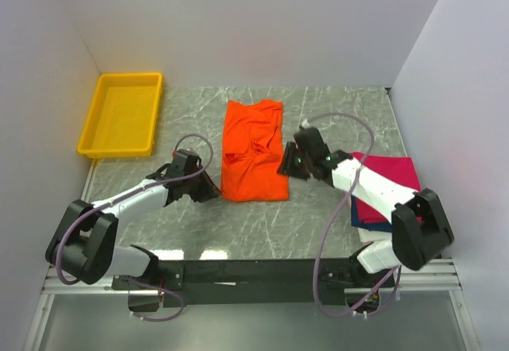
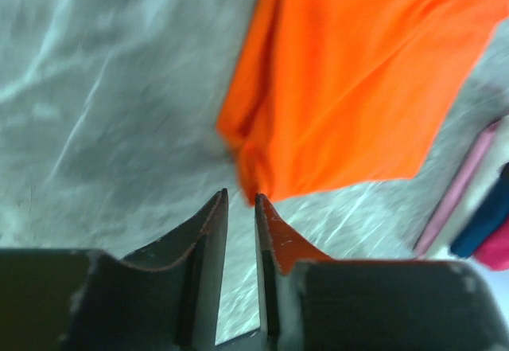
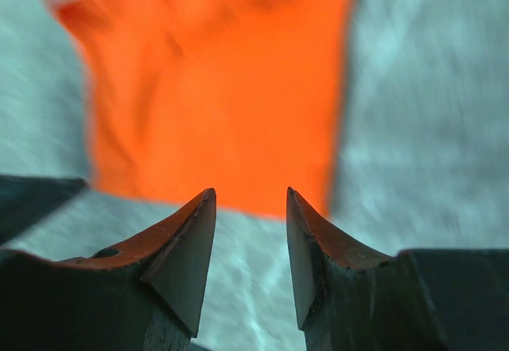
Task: Fold and stack the t-shirts
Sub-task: Fold the tshirt
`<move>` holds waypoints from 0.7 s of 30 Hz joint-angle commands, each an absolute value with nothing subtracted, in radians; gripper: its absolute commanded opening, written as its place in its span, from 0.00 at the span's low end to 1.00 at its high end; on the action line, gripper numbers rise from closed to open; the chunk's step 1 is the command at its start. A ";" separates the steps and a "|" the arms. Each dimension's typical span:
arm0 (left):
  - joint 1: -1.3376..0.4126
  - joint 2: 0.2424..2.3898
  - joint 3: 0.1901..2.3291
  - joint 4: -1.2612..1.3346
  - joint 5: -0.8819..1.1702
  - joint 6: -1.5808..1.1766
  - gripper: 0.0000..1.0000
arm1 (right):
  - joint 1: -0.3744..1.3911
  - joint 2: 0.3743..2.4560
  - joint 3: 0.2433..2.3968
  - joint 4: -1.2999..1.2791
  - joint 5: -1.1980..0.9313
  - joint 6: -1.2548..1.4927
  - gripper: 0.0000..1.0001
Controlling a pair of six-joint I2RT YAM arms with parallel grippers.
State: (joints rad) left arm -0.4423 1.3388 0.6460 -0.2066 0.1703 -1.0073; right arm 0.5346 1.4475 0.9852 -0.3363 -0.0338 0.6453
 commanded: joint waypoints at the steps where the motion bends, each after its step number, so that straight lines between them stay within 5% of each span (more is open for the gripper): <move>1: -0.459 1.307 0.603 -0.173 0.207 -1.002 0.27 | 0.546 1.340 0.852 -0.304 -0.002 0.710 0.48; 6: -0.469 1.315 0.600 -0.144 0.198 -1.012 0.33 | 0.554 1.289 0.720 -0.268 -0.002 0.741 0.48; 21: -0.469 1.394 0.589 -0.041 0.218 -1.037 0.29 | 0.568 1.308 0.661 -0.213 -0.002 0.769 0.47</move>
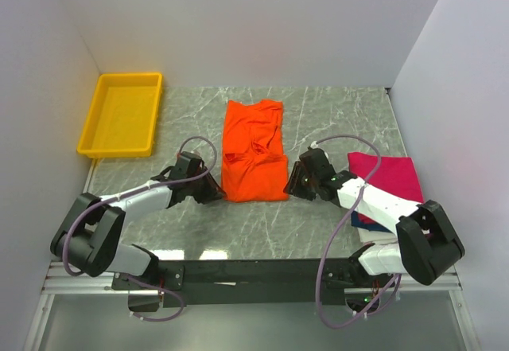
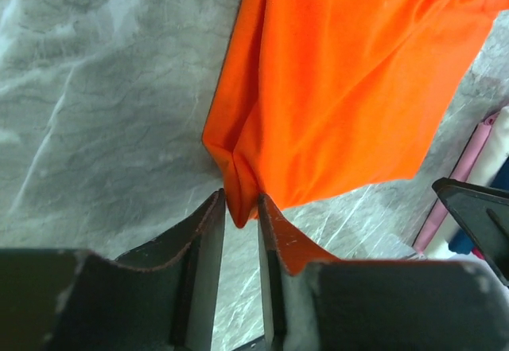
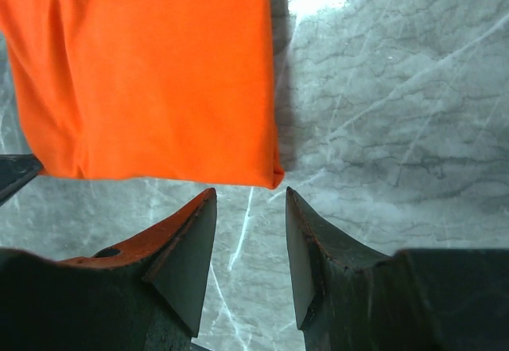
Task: Fold and stack the t-shirts
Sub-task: Fold the tshirt
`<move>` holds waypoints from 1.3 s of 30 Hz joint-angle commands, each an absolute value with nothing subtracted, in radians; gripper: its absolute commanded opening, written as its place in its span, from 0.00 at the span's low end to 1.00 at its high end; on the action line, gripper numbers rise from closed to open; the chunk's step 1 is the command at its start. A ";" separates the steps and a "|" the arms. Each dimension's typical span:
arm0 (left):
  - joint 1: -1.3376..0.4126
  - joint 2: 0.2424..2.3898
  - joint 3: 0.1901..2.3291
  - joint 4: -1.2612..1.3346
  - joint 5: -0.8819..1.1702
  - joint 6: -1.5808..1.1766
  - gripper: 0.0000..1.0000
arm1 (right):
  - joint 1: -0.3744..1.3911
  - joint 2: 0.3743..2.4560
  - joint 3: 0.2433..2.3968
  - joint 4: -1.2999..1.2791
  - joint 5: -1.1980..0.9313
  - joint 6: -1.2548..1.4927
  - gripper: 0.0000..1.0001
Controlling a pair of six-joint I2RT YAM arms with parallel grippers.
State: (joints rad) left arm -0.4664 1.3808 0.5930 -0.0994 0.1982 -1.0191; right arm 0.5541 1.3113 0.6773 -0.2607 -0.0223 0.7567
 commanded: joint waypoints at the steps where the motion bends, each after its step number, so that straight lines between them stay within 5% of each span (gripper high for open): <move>1: -0.469 1.403 0.589 -0.034 0.219 -1.037 0.28 | 0.572 1.318 0.658 -0.210 -0.002 0.773 0.47; 13: -0.469 1.411 0.571 -0.032 0.219 -1.048 0.01 | 0.603 1.410 0.634 -0.141 -0.002 0.813 0.48; 17: -0.469 1.405 0.566 -0.040 0.218 -1.045 0.01 | 0.603 1.453 0.638 -0.107 0.025 0.830 0.48; 19: -0.469 1.396 0.566 -0.049 0.215 -1.040 0.01 | 0.603 1.466 0.638 -0.087 0.037 0.841 0.44; 24: -0.463 1.378 0.566 -0.081 0.203 -1.029 0.01 | 0.603 1.470 0.646 -0.119 0.066 0.848 0.01; 39: -0.431 1.299 0.529 -0.173 0.212 -0.994 0.01 | 0.603 1.387 0.620 -0.229 0.065 0.805 0.00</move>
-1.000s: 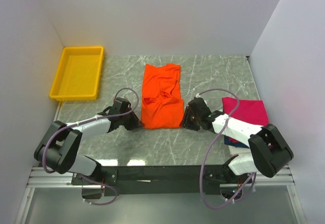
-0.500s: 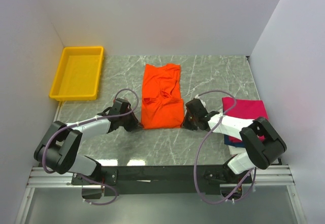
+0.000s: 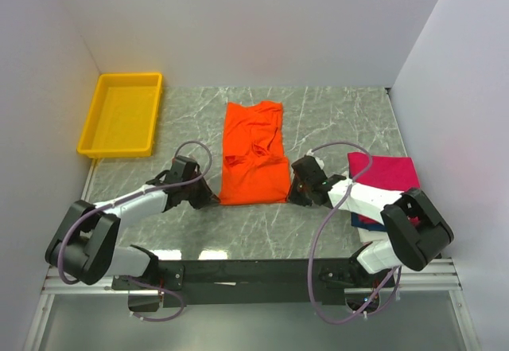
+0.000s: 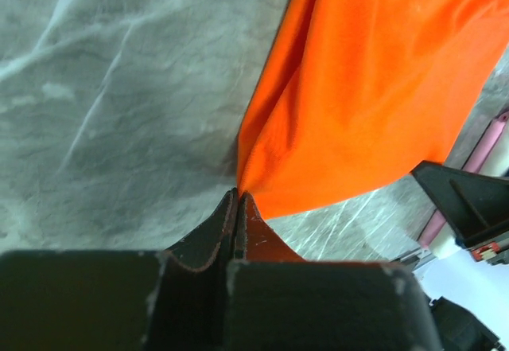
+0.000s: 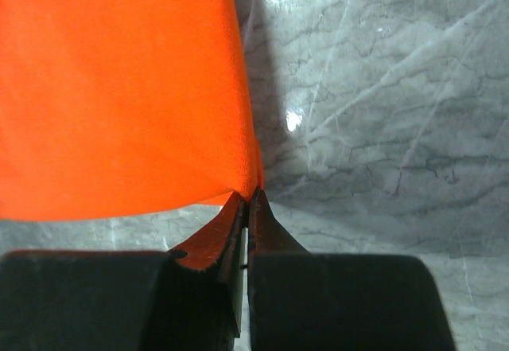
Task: Fold and stack the t-shirts
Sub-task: Fold the tshirt
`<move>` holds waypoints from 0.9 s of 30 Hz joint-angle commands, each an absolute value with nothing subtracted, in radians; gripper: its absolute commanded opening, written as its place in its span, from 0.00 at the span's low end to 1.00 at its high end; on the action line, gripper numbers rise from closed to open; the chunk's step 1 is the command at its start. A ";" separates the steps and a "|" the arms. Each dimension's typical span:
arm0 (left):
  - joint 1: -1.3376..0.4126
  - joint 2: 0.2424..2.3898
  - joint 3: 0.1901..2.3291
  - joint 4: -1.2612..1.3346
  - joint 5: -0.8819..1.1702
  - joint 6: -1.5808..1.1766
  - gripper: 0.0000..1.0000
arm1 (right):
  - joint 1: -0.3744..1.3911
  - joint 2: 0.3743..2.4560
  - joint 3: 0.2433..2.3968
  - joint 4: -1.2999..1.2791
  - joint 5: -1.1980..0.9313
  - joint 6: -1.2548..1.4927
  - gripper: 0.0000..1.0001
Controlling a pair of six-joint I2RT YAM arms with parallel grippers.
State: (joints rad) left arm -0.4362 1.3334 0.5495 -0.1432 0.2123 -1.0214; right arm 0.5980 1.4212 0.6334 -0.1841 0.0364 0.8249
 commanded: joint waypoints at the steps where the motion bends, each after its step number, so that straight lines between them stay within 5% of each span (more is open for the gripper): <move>1: -0.431 1.290 0.517 -0.175 0.216 -0.996 0.01 | 0.604 1.384 0.617 -0.233 0.066 0.802 0.00; 15: -0.502 1.076 0.361 -0.304 0.293 -1.046 0.01 | 0.837 1.255 0.552 -0.373 0.061 0.882 0.00; 17: -0.502 1.046 0.388 -0.360 0.287 -1.014 0.16 | 0.845 1.244 0.548 -0.393 0.072 0.893 0.13; 18: -0.502 1.016 0.408 -0.427 0.276 -1.005 0.36 | 0.848 1.220 0.548 -0.411 0.084 0.893 0.23; 19: -0.502 0.997 0.440 -0.436 0.275 -1.002 0.40 | 0.848 1.203 0.552 -0.423 0.093 0.891 0.43; 21: -0.502 0.974 0.497 -0.506 0.258 -0.982 0.45 | 0.847 1.141 0.592 -0.478 0.124 0.879 0.53; 26: -0.485 1.020 0.721 -0.523 0.219 -0.899 0.28 | 0.830 1.063 0.728 -0.566 0.206 0.833 0.52; 27: -0.485 1.075 0.741 -0.506 0.253 -0.894 0.13 | 0.819 1.074 0.768 -0.549 0.206 0.804 0.48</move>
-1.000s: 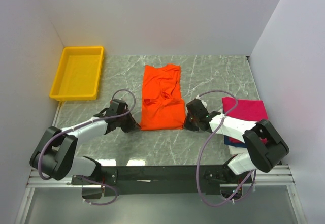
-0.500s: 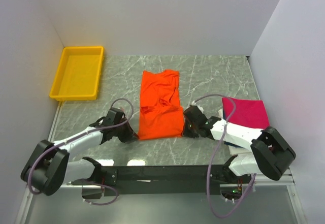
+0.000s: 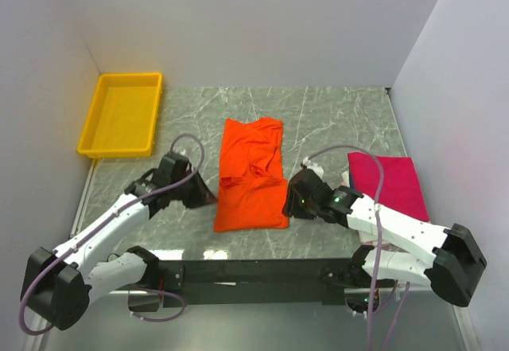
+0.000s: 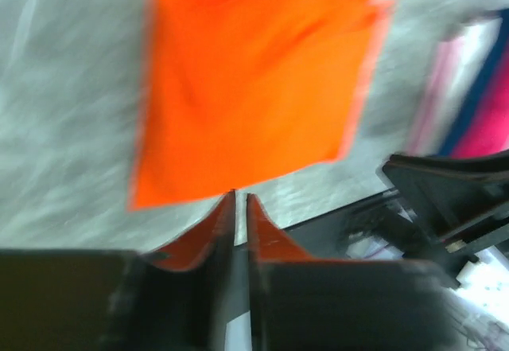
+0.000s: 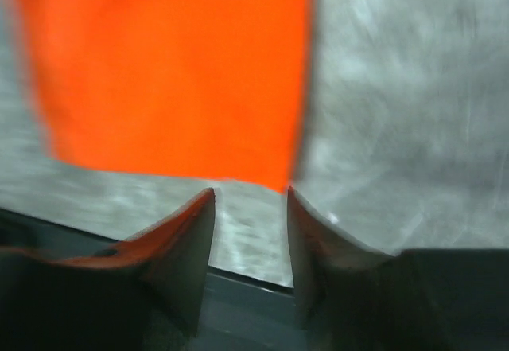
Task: Fold and stack the t-shirts
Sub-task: Fold the tshirt
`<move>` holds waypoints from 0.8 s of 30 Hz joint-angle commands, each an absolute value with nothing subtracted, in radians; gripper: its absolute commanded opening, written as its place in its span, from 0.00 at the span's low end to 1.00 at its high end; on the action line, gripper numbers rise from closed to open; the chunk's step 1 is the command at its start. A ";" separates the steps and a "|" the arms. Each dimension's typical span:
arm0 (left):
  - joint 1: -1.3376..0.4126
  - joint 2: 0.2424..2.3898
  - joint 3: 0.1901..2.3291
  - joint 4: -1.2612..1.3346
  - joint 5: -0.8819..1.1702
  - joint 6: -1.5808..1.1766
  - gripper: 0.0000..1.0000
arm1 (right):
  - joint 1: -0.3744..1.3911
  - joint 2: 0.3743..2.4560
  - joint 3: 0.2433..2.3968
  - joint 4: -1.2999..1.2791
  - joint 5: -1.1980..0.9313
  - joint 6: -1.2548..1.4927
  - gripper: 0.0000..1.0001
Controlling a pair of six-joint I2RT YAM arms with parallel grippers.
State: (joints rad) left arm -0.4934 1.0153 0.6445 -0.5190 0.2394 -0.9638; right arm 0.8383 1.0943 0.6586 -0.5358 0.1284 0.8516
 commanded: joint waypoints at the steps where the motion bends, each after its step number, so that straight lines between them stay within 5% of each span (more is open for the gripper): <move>1: -0.485 1.107 0.774 -0.456 0.270 -0.893 0.07 | 0.807 1.095 0.793 -0.535 0.180 0.789 0.39; 7: -0.488 1.339 0.811 -0.266 0.317 -0.922 0.01 | 0.747 1.373 0.978 -0.417 0.106 0.675 0.22; 14: -0.486 1.538 0.865 -0.103 0.336 -0.930 0.01 | 0.695 1.704 1.137 -0.316 0.014 0.608 0.17; 24: -0.425 1.683 0.888 -0.064 0.244 -0.953 0.01 | 0.620 1.864 1.167 -0.227 -0.038 0.586 0.12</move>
